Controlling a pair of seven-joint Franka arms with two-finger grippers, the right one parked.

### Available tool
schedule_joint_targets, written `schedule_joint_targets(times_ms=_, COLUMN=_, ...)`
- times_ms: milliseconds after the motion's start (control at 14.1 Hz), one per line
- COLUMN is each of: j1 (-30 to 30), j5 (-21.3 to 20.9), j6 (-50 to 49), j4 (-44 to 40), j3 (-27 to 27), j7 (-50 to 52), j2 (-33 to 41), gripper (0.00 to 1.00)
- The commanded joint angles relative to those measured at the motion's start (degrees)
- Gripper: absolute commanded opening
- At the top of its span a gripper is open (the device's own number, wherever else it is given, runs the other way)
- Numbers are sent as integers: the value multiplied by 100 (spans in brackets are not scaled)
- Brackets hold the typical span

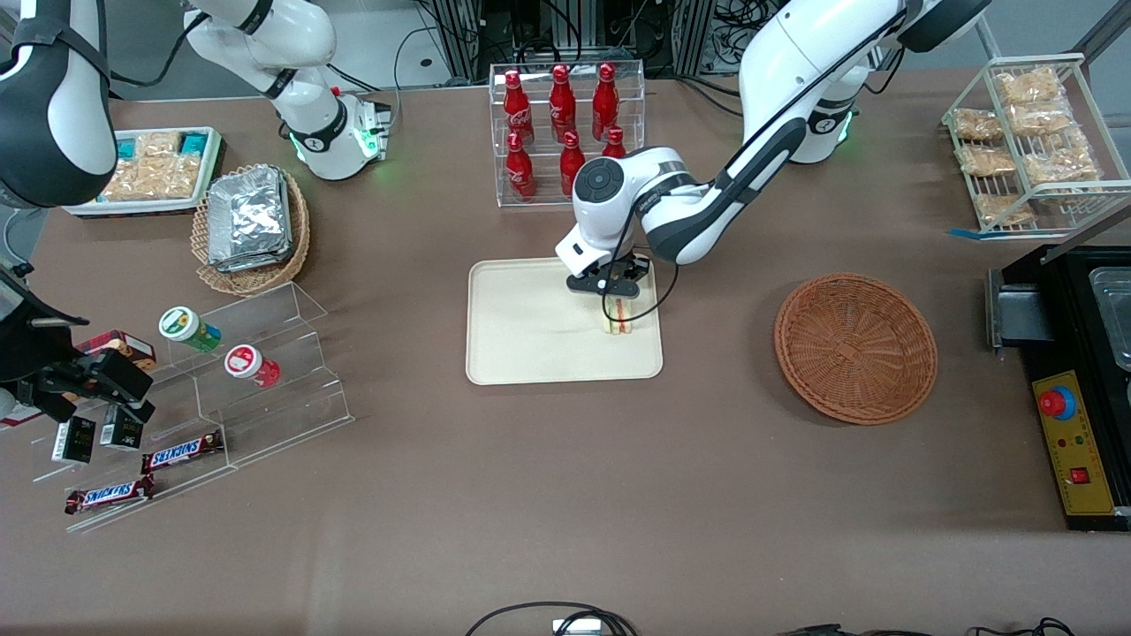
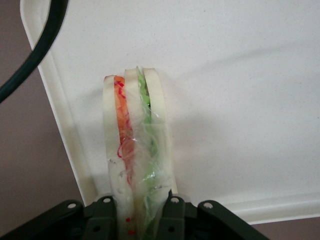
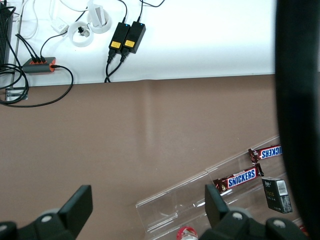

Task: Place sandwich from basket to tray
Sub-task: 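Lower the sandwich onto the tray and open the left gripper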

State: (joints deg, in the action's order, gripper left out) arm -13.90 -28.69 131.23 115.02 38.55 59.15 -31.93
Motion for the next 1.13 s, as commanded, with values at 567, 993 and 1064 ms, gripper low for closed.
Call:
schedule_joint_targets(times_ms=567, j1=-16, j5=3, j6=-756, j4=-927, j3=-58, j7=220, j2=38, gripper=100)
schedule_joint_targets(times_ms=993, j1=343, j5=197, j6=-1767, j4=-1999, j3=-58, j7=449, j2=82, gripper=100)
schedule_joint_targets(times_ms=1064, j1=466, j5=197, j6=-1916, j4=-2123, j3=-49, j7=457, j2=99, gripper=100)
